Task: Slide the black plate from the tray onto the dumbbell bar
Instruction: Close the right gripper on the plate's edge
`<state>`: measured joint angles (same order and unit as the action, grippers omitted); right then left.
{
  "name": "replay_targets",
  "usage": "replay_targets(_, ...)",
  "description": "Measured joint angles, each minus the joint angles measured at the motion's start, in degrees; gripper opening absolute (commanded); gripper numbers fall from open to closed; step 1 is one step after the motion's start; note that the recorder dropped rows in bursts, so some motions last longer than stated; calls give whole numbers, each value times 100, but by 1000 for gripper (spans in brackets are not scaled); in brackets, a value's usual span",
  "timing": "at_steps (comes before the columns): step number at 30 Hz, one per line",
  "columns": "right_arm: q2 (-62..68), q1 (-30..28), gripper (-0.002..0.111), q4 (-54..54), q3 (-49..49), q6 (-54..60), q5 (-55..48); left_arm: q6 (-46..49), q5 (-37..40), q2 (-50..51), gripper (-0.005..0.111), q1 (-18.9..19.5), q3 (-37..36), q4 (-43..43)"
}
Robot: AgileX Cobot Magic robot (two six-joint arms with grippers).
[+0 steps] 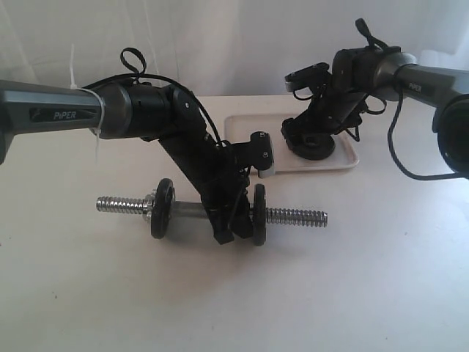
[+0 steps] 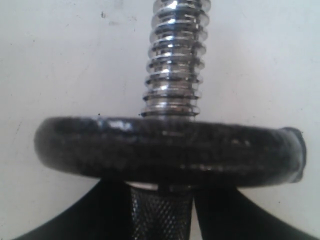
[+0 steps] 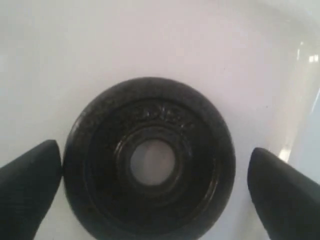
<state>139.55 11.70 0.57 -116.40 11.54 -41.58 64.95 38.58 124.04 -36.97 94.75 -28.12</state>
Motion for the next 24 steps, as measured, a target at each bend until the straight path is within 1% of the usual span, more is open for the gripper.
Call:
replay_targets(15,201,0,94,4,-62,-172,105,0,0,0,0,0,0,0)
replay_targets(24,214,-10,94,-17,-147,-303,-213,0,0,0,0,0,0,0)
